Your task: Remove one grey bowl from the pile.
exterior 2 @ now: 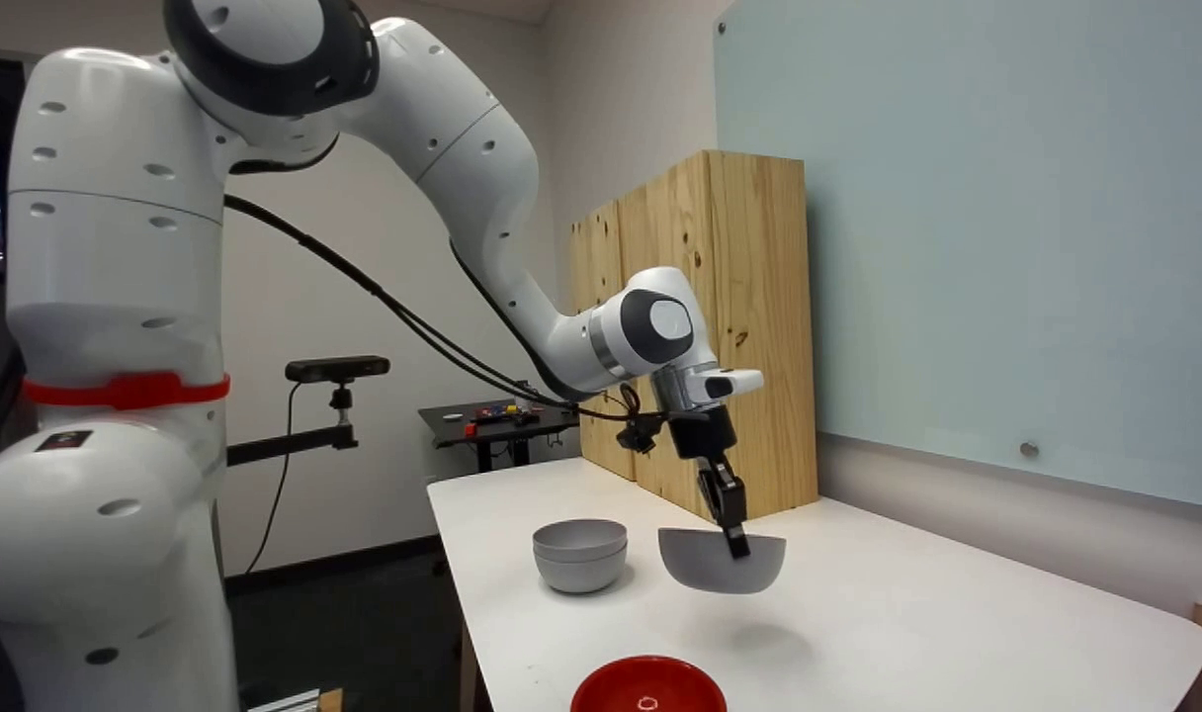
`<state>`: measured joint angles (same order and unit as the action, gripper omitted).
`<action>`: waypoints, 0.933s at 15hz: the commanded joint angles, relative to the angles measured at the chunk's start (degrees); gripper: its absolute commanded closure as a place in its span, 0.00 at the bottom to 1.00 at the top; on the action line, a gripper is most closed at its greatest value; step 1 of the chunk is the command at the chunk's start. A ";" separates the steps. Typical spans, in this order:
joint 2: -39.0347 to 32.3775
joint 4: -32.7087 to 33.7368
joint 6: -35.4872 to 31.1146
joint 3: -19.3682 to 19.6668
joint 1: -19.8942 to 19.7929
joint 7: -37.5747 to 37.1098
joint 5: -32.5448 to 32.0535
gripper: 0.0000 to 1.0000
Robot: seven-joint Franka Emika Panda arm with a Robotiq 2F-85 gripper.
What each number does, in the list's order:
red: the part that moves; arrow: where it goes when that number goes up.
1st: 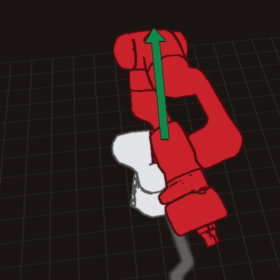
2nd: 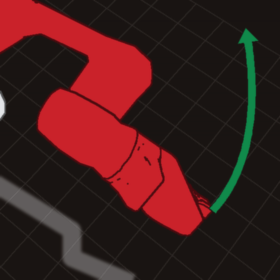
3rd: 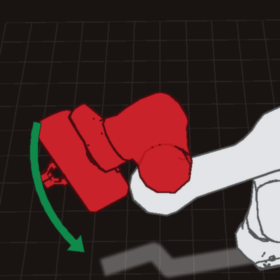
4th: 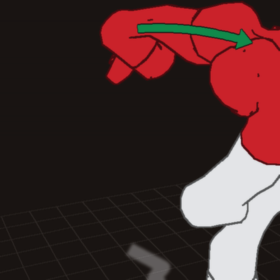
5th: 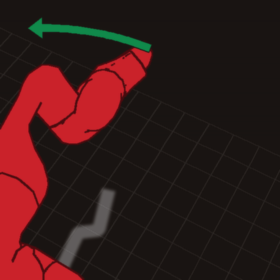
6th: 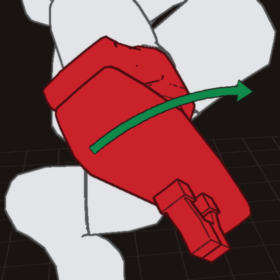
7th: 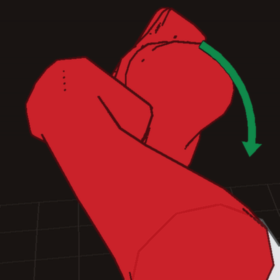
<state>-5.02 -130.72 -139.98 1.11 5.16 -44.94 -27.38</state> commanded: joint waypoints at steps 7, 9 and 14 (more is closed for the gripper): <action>-3.30 -3.55 -16.87 -0.63 -1.00 6.64 1.48 0.99; -5.78 -3.45 -22.25 0.47 -1.24 8.55 1.16 0.99; -14.45 -1.60 -30.61 0.58 -4.91 13.17 0.42 0.99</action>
<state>-13.52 -133.49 -165.73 2.03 2.61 -36.08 -27.64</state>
